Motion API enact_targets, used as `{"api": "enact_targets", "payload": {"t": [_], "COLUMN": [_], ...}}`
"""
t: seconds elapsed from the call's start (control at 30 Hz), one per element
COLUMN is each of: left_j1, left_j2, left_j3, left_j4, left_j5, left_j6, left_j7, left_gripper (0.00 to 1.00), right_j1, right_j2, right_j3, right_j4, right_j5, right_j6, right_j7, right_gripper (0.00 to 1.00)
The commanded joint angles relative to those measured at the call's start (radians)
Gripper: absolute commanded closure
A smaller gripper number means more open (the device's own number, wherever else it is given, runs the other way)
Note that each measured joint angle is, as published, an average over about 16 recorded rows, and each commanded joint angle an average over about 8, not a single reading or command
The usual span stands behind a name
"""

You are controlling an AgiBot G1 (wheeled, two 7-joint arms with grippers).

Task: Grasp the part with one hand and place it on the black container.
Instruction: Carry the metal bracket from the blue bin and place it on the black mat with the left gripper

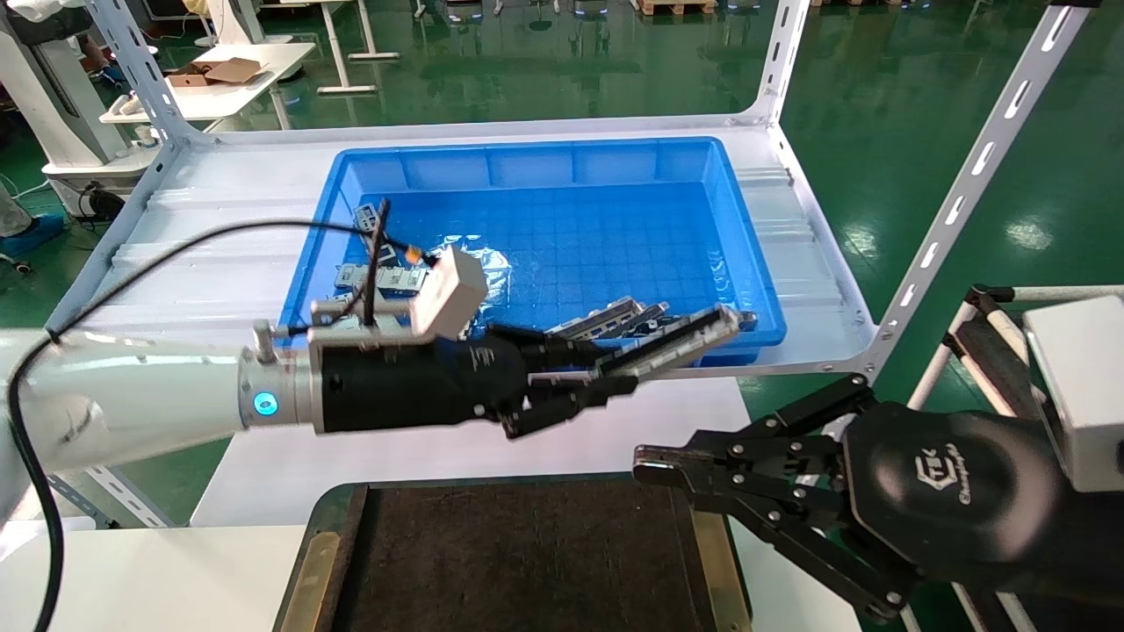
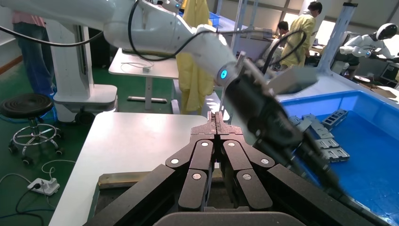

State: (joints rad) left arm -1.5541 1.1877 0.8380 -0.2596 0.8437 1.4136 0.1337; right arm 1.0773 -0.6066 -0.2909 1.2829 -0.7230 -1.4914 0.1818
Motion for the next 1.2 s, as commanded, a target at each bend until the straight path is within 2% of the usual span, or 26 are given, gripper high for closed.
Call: {"api": "enact_targets", "payload": {"t": [0.03,0.33,0.7,0.9,1.2], "left_j1": [0.024,0.208,0.475,0.612,0.793], "left_j2": [0.003,-0.007,-0.057,-0.068,-0.075], "left_j3": [0.002,0.002,-0.008,-0.038,-0.083], "left_j4": [-0.002,-0.1,-0.323,-0.451,-0.699], "left_j5": [-0.001,-0.023,-0.067,-0.117,-0.169], "left_j6": [0.006,-0.064,-0.228,-0.388,-0.697], "left_j7": [-0.007,-0.063,-0.144,-0.183,-0.237], "left_gripper": [1.0,1.0,1.0,1.0,1.0], "right_j1": [0.0,0.0,0.0,0.0,0.0], "right_j2": [0.0,0.0,0.001,0.001,0.001], "right_j3": [0.0,-0.001,-0.001,-0.002,-0.002], "right_j4": [0.0,0.0,0.0,0.0,0.0], "right_j5": [0.0,0.0,0.001,0.001,0.002], "right_j6": [0.0,0.0,0.001,0.001,0.001], "right_j7": [0.0,0.0,-0.001,-0.001,-0.001], "right_gripper": [1.0,1.0,1.0,1.0,1.0]}}
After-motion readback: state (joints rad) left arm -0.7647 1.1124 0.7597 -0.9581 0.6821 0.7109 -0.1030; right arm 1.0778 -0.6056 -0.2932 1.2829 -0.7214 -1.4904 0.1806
